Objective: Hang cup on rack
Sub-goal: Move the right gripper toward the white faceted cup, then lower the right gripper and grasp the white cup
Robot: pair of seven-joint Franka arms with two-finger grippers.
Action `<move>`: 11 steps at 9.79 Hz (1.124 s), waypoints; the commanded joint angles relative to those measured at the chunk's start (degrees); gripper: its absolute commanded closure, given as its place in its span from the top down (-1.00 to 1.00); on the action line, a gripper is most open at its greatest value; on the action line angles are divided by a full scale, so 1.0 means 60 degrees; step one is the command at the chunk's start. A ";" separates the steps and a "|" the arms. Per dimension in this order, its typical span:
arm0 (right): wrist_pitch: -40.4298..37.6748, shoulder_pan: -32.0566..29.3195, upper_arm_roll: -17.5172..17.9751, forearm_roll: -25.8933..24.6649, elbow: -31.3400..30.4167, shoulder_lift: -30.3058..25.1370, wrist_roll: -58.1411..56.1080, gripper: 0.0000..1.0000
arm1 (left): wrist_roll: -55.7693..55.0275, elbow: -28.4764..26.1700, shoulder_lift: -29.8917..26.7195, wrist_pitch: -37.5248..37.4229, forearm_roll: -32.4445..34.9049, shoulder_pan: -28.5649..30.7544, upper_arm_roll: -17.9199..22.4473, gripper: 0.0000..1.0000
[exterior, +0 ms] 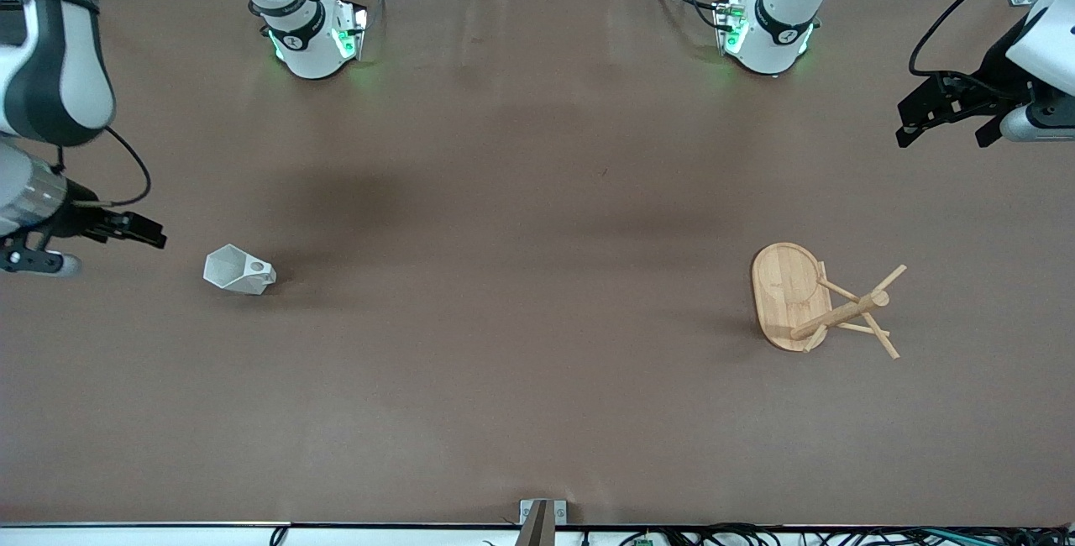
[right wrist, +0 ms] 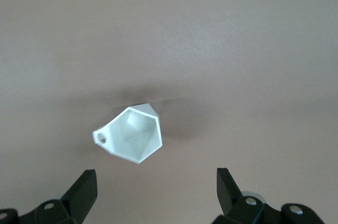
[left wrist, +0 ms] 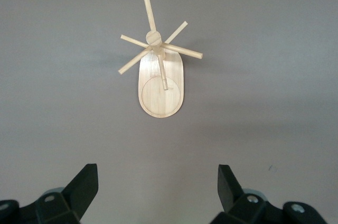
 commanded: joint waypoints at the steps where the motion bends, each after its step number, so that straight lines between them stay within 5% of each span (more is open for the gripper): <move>1: 0.1918 0.0000 0.0091 0.0156 -0.1257 0.0256 -0.0188 1.00 | 0.0050 -0.0113 0.0138 -0.0172 0.0166 0.0152 -0.0025 1.00; 3: 0.3825 -0.0015 0.0106 0.0171 -0.1977 0.1045 -0.0188 1.00 | -0.0023 -0.0127 0.0138 -0.0216 0.0180 0.0181 -0.0010 1.00; 6: 0.4360 0.0058 0.0135 0.0200 -0.2347 0.1487 -0.0173 0.95 | 0.0036 -0.0113 0.0270 -0.0216 0.0224 0.0474 -0.0068 1.00; 9: 0.4507 0.0000 0.0267 0.0215 -0.2477 0.1679 -0.0159 0.71 | -0.0023 -0.0069 0.0285 -0.0216 0.0224 0.0387 -0.0127 1.00; 11: 0.4521 0.0000 0.0281 0.0215 -0.2449 0.1694 -0.0158 0.33 | -0.0052 -0.0084 0.0416 -0.0216 0.0224 0.0357 -0.0127 1.00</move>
